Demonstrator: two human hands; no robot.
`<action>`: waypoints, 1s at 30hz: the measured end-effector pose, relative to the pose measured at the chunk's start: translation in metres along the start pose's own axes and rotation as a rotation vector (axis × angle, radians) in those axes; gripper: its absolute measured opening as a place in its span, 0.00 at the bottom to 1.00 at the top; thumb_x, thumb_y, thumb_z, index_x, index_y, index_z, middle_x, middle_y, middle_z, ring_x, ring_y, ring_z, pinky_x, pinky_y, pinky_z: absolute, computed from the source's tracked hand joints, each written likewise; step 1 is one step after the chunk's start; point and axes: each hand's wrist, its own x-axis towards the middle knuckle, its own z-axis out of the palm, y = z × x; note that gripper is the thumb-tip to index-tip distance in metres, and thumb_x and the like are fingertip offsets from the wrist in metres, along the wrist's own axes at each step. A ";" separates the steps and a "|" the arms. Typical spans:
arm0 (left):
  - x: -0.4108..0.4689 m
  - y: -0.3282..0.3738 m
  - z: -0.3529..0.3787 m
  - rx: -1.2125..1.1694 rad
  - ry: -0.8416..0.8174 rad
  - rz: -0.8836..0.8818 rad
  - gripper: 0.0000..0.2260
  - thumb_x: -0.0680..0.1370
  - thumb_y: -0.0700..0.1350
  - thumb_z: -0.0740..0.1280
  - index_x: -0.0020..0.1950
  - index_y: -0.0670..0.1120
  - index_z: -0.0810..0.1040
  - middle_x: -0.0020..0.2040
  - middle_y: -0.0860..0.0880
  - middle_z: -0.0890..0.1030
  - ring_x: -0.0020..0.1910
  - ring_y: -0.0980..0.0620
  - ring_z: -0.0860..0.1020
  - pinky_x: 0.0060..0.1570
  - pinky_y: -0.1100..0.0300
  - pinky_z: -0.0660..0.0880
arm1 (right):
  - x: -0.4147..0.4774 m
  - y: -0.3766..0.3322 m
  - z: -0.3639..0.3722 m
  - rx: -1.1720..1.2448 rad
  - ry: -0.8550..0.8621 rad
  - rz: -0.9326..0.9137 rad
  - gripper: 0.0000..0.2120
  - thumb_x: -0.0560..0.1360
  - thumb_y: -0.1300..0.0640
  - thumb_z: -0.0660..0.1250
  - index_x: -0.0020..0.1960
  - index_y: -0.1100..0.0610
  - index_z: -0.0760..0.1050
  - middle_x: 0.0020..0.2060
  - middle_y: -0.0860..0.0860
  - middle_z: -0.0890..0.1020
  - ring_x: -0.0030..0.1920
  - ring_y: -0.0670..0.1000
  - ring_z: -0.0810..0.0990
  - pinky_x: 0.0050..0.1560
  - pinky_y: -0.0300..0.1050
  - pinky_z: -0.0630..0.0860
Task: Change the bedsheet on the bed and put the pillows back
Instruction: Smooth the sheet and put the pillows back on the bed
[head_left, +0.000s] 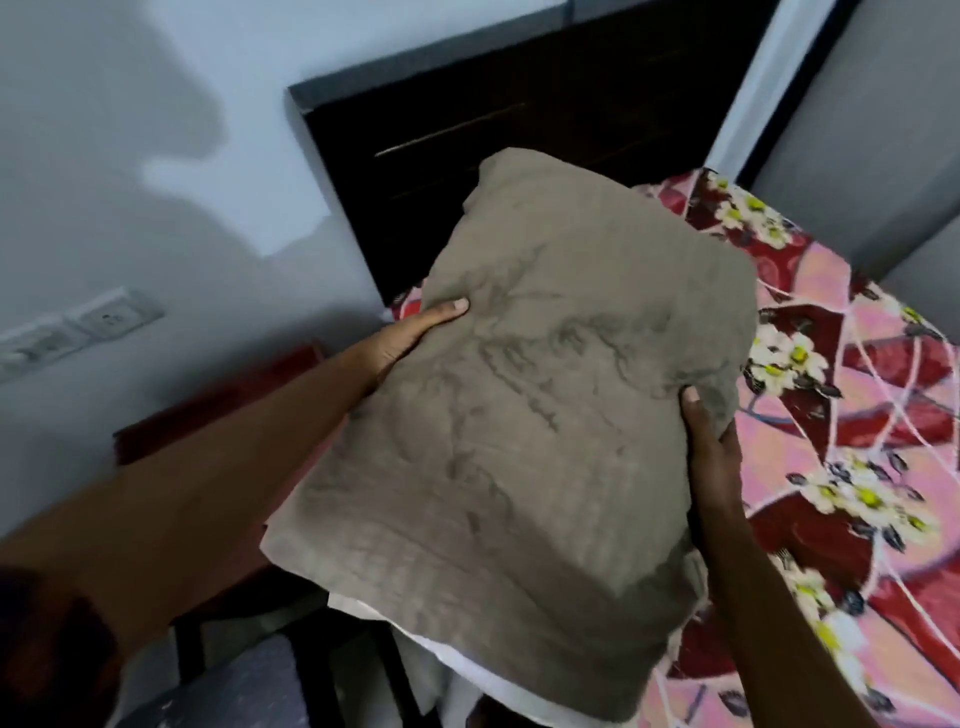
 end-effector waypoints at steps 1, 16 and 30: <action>0.008 0.005 -0.012 -0.017 0.019 0.008 0.15 0.81 0.47 0.66 0.66 0.46 0.79 0.54 0.45 0.84 0.43 0.51 0.85 0.42 0.58 0.82 | 0.004 0.000 0.014 0.000 0.007 0.001 0.33 0.74 0.36 0.70 0.75 0.46 0.68 0.68 0.45 0.77 0.63 0.49 0.79 0.59 0.46 0.75; 0.202 0.129 -0.024 0.267 -0.119 -0.140 0.25 0.74 0.53 0.72 0.69 0.45 0.76 0.62 0.42 0.82 0.59 0.42 0.81 0.57 0.49 0.78 | 0.130 0.015 0.120 0.071 0.176 0.121 0.58 0.55 0.18 0.67 0.79 0.43 0.60 0.75 0.46 0.70 0.71 0.52 0.71 0.72 0.57 0.68; 0.408 0.263 0.049 0.806 -0.248 0.012 0.40 0.62 0.65 0.78 0.70 0.51 0.75 0.60 0.50 0.82 0.56 0.49 0.82 0.60 0.50 0.76 | 0.294 0.036 0.177 0.243 0.149 0.274 0.40 0.70 0.26 0.67 0.75 0.46 0.70 0.69 0.48 0.77 0.70 0.52 0.75 0.73 0.60 0.68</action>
